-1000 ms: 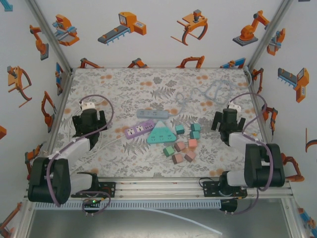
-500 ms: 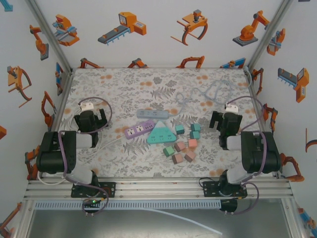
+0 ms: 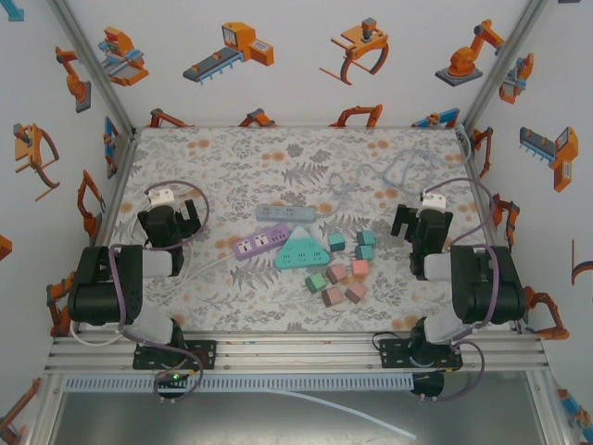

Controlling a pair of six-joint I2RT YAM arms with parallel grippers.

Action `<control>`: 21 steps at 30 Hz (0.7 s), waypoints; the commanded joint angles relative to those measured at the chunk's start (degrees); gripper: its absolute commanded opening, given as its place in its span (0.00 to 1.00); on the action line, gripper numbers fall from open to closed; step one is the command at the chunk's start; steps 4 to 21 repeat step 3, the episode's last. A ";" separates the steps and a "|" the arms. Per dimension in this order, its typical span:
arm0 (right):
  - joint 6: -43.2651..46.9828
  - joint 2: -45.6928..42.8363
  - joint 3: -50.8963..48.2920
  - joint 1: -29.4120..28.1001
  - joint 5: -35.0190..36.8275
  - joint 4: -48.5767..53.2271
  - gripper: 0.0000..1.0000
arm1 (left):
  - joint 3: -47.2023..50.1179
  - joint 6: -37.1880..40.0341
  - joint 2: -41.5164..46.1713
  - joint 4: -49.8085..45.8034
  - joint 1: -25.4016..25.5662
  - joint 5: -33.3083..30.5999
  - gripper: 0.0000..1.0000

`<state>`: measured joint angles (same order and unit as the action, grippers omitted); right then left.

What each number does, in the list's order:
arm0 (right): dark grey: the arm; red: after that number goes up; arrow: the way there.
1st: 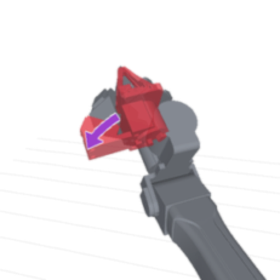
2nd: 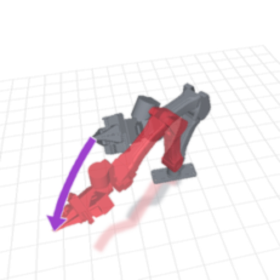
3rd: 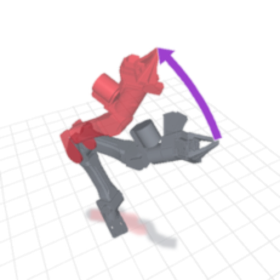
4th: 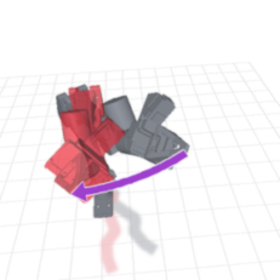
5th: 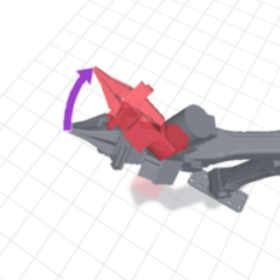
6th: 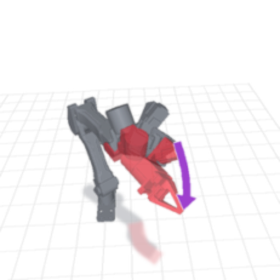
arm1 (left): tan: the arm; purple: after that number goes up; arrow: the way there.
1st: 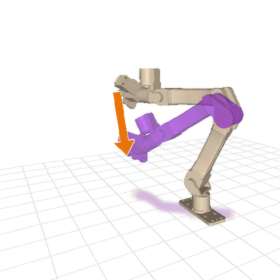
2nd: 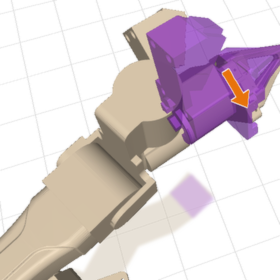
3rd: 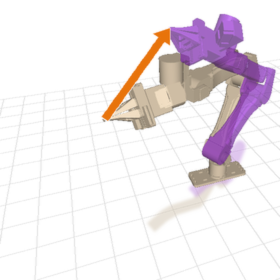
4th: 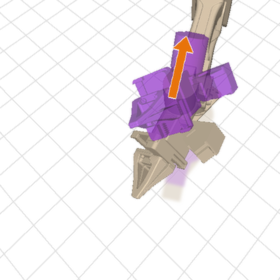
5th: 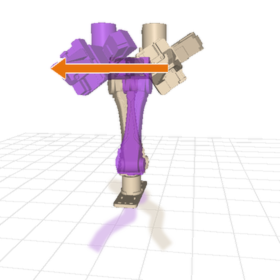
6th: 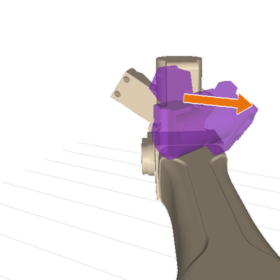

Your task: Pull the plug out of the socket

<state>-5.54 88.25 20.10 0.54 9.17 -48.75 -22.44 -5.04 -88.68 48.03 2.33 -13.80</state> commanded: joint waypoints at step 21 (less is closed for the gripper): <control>1.11 -0.13 0.06 0.29 -0.68 -4.26 0.99 | 0.11 0.93 0.52 1.64 0.22 0.70 0.97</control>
